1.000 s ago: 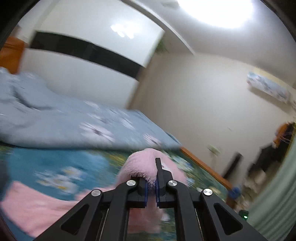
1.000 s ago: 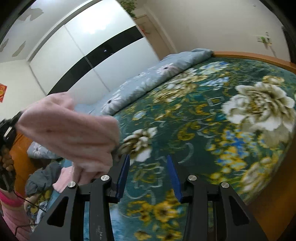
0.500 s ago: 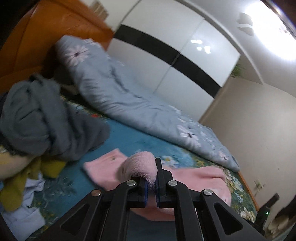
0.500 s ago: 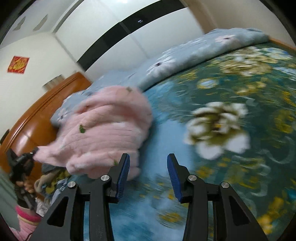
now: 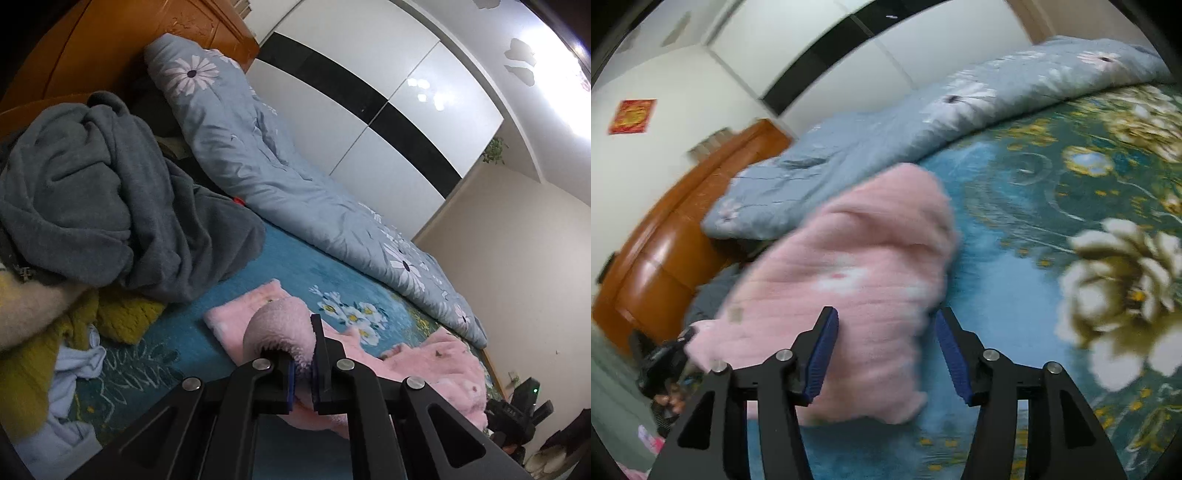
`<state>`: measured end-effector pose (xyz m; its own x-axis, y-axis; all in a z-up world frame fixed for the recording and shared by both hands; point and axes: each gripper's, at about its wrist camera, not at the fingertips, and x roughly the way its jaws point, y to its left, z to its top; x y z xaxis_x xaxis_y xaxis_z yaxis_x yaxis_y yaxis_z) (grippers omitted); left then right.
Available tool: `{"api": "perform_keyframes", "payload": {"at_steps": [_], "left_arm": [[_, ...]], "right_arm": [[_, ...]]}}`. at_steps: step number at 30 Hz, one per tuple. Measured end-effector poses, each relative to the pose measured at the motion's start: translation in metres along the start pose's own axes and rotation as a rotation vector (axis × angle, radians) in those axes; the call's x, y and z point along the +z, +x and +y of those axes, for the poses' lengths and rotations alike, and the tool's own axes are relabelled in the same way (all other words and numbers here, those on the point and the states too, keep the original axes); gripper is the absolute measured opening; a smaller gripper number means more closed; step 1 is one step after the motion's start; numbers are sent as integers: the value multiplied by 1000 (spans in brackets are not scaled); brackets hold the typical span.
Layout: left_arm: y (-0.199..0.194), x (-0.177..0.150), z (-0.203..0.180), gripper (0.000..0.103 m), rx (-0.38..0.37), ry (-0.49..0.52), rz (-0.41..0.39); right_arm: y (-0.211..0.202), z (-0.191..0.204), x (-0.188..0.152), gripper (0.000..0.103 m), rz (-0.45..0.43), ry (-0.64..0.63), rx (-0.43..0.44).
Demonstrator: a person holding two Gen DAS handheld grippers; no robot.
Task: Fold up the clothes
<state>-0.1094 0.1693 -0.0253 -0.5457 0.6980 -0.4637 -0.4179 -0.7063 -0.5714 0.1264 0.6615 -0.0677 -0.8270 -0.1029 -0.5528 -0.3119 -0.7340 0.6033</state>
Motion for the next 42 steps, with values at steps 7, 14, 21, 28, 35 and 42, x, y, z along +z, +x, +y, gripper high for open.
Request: {"api": "perform_keyframes", "payload": {"at_steps": [7, 14, 21, 28, 35, 42], "left_arm": [[21, -4, 9, 6, -12, -22, 32], [17, -4, 20, 8, -2, -30, 42], [21, 6, 4, 7, 1, 20, 33], [28, 37, -55, 7, -106, 128, -4], [21, 66, -167, 7, -287, 322, -79], [-7, 78, -258, 7, -416, 514, -172]], "right_arm": [[24, -20, 29, 57, 4, 73, -28], [69, -15, 55, 70, 56, 67, -56], [107, -13, 71, 9, 100, 98, -65], [14, -22, 115, 6, -142, 123, -62], [-120, -18, 146, 6, -355, 75, -185], [-256, 2, 156, 5, -579, 15, -284]]}}
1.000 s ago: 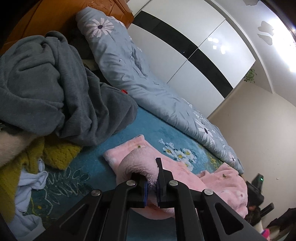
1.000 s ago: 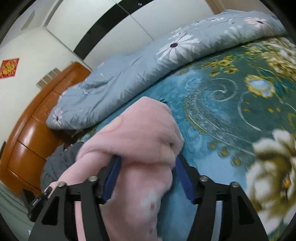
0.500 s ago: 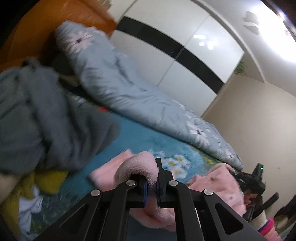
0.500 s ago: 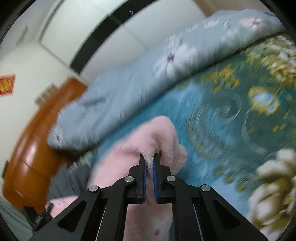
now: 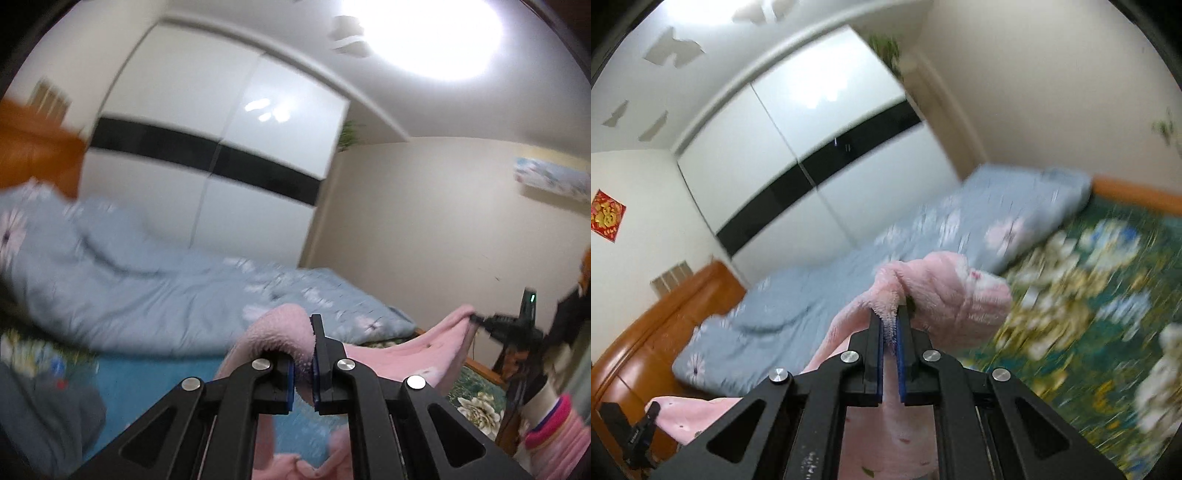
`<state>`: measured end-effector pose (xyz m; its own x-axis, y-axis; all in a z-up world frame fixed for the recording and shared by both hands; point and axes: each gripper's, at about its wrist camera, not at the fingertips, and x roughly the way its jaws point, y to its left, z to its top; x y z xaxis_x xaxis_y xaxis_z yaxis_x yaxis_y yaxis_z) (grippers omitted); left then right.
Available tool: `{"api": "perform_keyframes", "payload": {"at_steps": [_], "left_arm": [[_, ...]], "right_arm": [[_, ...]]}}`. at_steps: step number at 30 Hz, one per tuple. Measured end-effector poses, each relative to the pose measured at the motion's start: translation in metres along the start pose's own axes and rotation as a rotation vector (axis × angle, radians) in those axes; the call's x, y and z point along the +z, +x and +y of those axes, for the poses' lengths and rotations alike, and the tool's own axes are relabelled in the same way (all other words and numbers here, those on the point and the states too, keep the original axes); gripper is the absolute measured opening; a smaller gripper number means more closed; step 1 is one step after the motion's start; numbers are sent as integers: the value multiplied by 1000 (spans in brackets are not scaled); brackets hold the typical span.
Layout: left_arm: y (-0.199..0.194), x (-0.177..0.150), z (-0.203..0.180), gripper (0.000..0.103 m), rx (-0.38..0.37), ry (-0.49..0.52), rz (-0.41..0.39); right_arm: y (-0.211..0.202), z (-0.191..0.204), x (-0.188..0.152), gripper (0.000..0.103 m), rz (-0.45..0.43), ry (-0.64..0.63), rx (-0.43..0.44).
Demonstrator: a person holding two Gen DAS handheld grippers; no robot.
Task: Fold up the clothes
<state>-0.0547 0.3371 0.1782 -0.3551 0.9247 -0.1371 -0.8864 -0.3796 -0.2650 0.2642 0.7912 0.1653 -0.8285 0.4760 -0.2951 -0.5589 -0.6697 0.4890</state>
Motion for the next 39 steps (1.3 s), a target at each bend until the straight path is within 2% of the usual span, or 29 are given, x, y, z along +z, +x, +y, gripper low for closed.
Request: {"api": "perform_keyframes", "payload": {"at_steps": [3, 6, 12, 15, 18, 20, 23, 27, 30, 32, 34, 35, 36, 39], "left_arm": [[8, 9, -18, 8, 0, 61, -14], [38, 6, -17, 10, 35, 78, 26], [125, -27, 14, 10, 183, 68, 168], [168, -42, 37, 10, 257, 47, 227], [206, -44, 51, 10, 333, 68, 243], [241, -54, 65, 10, 388, 81, 304], [281, -88, 98, 10, 442, 47, 427], [308, -140, 128, 10, 499, -32, 548], [319, -170, 139, 11, 489, -77, 633], [318, -176, 140, 21, 470, -84, 667], [313, -176, 137, 50, 440, -86, 682], [308, -175, 136, 56, 419, -95, 688], [299, -172, 133, 59, 393, -110, 688], [254, -162, 127, 59, 323, -164, 652]], "right_arm": [[-40, 1, 28, 5, -90, -36, -20], [-45, 4, 41, 6, -110, -75, -56], [35, -10, 17, 6, 40, -108, -196], [81, -20, 8, 6, 80, -76, -231], [126, -29, 1, 6, 114, -53, -268], [155, -32, -8, 6, 145, -72, -293], [197, -39, -27, 6, 212, -95, -324], [223, -55, -57, 6, 294, -108, -337], [243, -67, -79, 9, 356, -117, -347], [256, -75, -94, 11, 397, -123, -354], [262, -82, -105, 22, 426, -128, -354], [250, -84, -103, 35, 414, -126, -342], [238, -87, -101, 45, 402, -125, -329], [203, -94, -94, 49, 368, -121, -292]]}}
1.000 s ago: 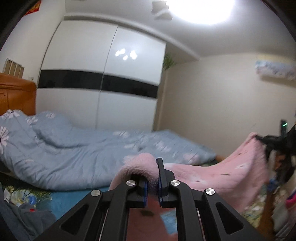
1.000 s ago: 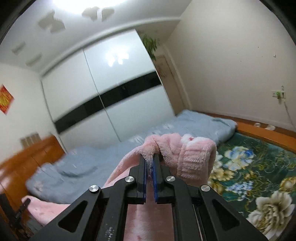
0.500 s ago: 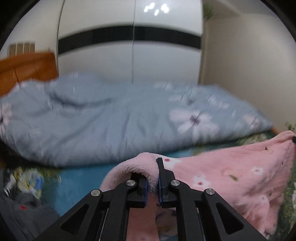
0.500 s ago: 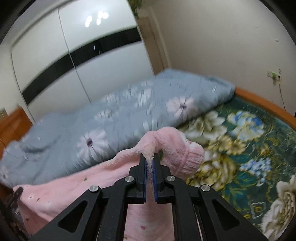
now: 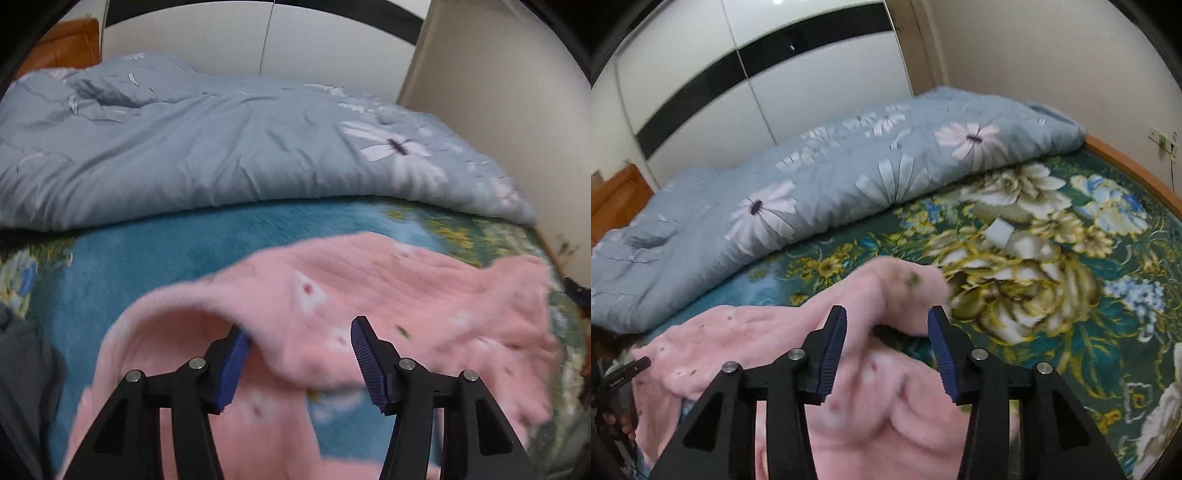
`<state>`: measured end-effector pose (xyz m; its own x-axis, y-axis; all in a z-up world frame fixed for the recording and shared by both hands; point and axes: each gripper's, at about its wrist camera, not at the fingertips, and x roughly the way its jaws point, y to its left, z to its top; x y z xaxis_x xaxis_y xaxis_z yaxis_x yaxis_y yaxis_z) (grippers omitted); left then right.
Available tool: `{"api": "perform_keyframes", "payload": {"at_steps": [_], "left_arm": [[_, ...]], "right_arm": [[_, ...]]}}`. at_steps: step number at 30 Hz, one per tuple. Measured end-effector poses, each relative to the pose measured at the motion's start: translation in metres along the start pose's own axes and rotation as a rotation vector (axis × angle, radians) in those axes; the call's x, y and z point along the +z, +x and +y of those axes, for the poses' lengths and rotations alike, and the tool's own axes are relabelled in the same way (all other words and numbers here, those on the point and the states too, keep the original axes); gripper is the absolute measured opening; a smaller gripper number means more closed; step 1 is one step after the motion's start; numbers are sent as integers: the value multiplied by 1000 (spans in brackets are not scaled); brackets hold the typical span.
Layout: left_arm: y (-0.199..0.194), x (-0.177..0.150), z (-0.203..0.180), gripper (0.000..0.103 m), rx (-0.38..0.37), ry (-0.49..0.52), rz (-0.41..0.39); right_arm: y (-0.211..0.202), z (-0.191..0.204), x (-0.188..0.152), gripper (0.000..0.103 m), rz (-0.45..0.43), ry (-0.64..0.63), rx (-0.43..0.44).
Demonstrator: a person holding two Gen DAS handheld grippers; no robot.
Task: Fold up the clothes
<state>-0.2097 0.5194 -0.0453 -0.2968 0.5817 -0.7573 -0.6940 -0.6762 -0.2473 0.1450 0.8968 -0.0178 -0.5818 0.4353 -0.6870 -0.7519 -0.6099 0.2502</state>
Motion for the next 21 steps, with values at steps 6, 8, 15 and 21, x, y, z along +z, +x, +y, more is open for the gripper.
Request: {"api": "perform_keyframes", "payload": {"at_steps": [6, 8, 15, 21], "left_arm": [[-86, -84, 35, 70, -54, -86, -103], [-104, -116, 52, 71, -22, -125, -108], [-124, -184, 115, 71, 96, -351, -72], [-115, -202, 142, 71, 107, -484, -24]], "right_arm": [[-38, -69, -58, 57, 42, 147, 43], [-35, -76, -72, 57, 62, 199, 63], [-10, -76, -102, 57, 102, 349, 146], [8, -75, -126, 28, 131, 468, 215]]}}
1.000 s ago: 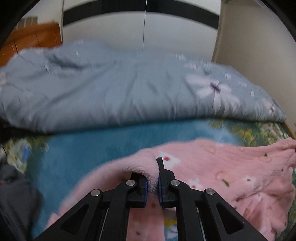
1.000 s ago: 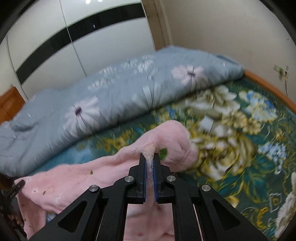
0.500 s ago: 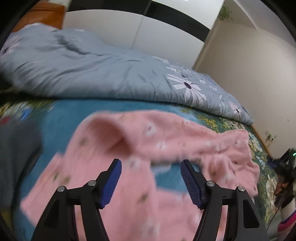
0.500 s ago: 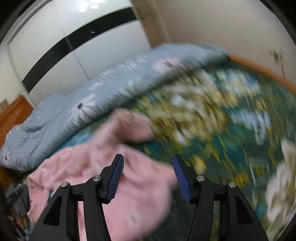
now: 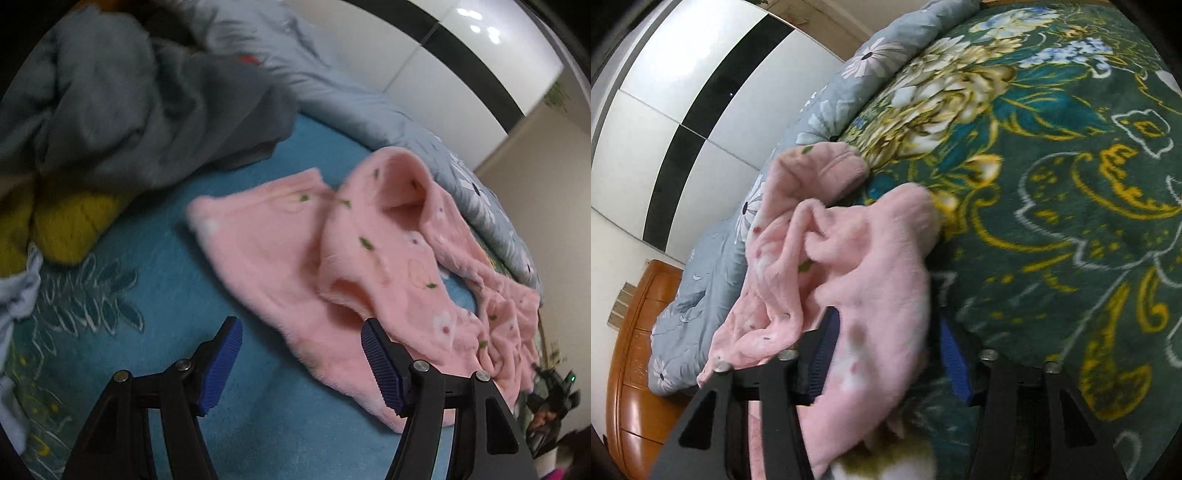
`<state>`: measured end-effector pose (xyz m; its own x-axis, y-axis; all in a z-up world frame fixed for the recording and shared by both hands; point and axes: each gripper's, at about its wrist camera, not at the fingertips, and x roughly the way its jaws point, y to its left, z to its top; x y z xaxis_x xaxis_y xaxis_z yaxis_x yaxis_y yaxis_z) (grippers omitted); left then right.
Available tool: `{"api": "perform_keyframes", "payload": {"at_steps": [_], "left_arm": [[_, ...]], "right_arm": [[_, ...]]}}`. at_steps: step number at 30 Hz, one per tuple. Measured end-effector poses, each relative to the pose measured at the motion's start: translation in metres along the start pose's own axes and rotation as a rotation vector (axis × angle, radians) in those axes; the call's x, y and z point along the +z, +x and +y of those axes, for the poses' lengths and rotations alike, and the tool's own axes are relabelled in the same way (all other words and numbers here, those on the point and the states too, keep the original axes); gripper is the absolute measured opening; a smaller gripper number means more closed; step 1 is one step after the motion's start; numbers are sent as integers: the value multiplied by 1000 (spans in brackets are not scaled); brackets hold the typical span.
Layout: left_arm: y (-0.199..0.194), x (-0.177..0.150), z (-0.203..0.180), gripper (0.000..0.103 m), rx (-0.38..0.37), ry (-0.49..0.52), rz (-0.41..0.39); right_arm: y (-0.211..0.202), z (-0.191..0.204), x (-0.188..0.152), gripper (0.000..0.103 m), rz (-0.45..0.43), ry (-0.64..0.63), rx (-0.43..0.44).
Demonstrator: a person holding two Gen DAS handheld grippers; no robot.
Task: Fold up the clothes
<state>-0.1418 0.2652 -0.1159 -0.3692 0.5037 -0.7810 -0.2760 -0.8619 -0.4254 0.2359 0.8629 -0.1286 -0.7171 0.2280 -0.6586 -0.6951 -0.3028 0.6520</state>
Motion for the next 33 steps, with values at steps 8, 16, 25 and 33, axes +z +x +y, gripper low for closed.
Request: {"api": "perform_keyframes", "payload": {"at_steps": [8, 16, 25, 33], "left_arm": [[18, 8, 20, 34, -106, -147, 6], [-22, 23, 10, 3, -171, -155, -109], [-102, -10, 19, 3, -159, -26, -175], [-97, -53, 51, 3, -93, -59, -76]], "right_arm": [[-22, 27, 1, 5, -51, -55, 53], [-104, 47, 12, 4, -180, -129, 97], [-198, 2, 9, 4, -304, -126, 60], [-193, -104, -15, 4, -225, 95, -64]]}}
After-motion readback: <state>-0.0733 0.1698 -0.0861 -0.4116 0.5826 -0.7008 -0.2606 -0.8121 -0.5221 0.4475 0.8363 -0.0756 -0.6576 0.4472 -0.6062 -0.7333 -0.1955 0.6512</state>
